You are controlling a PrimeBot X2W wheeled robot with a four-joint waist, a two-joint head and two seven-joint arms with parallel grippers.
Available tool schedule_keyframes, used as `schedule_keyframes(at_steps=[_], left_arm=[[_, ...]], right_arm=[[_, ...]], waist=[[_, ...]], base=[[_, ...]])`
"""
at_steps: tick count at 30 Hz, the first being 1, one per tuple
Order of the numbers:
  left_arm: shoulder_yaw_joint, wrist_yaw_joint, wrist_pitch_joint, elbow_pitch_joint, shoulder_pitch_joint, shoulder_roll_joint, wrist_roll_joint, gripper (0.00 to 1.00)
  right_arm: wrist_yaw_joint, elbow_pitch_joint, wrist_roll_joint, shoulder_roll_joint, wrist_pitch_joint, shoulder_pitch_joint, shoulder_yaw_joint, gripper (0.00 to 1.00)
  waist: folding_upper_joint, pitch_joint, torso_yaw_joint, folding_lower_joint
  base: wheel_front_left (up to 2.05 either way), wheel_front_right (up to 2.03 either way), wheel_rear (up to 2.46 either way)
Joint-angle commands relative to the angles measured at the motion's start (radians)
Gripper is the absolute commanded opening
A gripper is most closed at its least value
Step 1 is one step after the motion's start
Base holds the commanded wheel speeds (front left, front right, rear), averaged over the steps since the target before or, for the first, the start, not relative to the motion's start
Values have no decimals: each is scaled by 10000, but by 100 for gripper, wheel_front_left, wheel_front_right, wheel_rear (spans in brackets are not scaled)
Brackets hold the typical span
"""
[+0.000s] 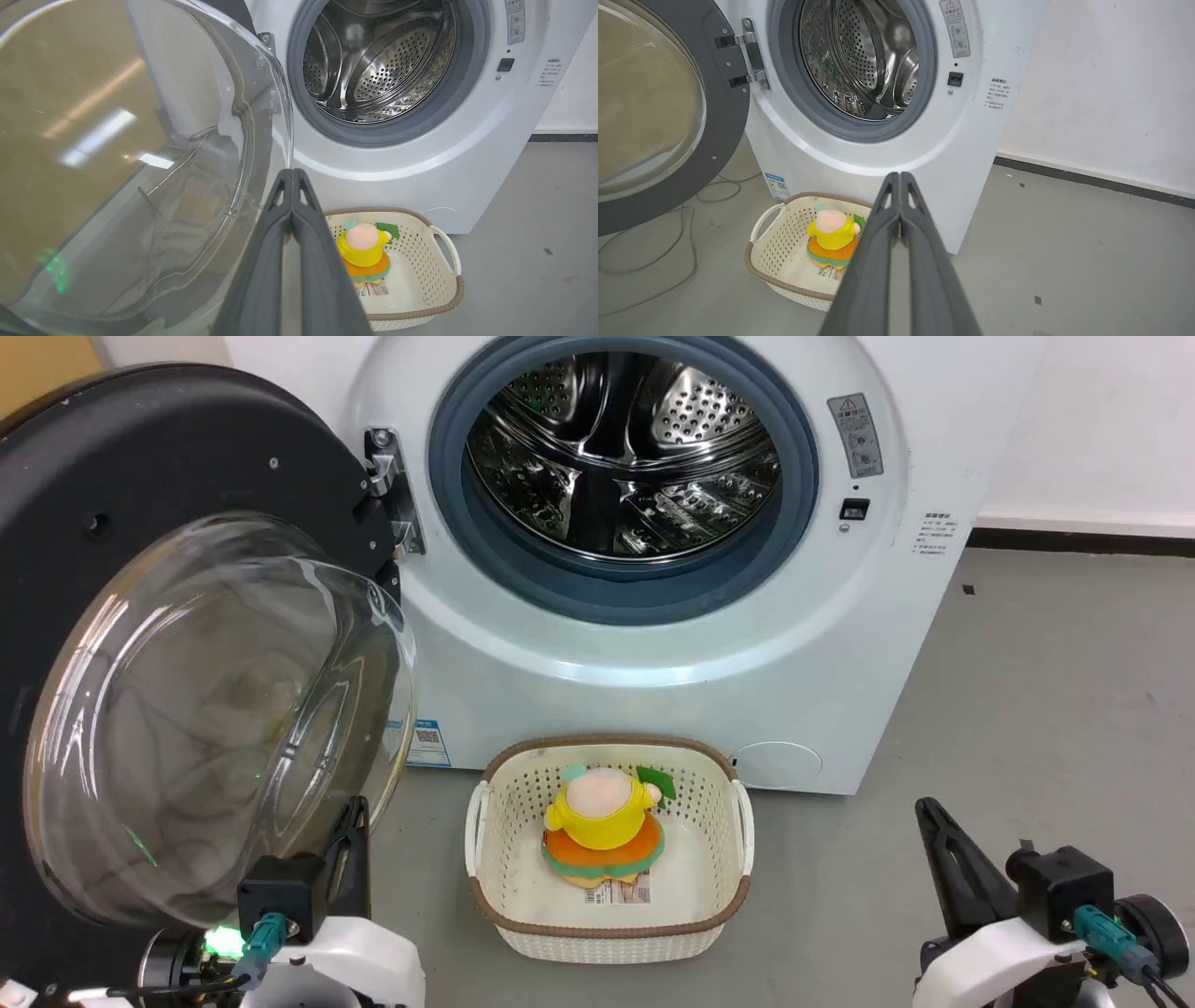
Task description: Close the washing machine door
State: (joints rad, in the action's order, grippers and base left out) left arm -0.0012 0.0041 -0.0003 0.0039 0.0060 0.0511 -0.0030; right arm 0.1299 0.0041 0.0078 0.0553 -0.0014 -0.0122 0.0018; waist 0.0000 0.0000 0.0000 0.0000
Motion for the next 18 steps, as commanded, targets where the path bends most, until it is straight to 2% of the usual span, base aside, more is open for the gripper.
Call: schedule_keyframes(at_steps=[1,10,11,18], left_arm=[[12,-41,3,-39,-60,-9,30,0],[12,-41,3,-39,-60,-9,30,0],[4,0,0,0,0,-2,0,100],[-60,39,-92,36,13,-2,-52,100]], right_arm=[[8,-41,-78,-51,14,122,-18,0],[8,-41,-78,-51,14,122,-18,0],[0,0,0,0,0,0,2,100],[0,25,118,0,-87,-21,8,100]], waist=[[0,0,0,0],[0,0,0,0],[0,0,0,0],[0,1,1,0]], base=[[0,0,0],[0,0,0],[0,0,0],[0,0,0]])
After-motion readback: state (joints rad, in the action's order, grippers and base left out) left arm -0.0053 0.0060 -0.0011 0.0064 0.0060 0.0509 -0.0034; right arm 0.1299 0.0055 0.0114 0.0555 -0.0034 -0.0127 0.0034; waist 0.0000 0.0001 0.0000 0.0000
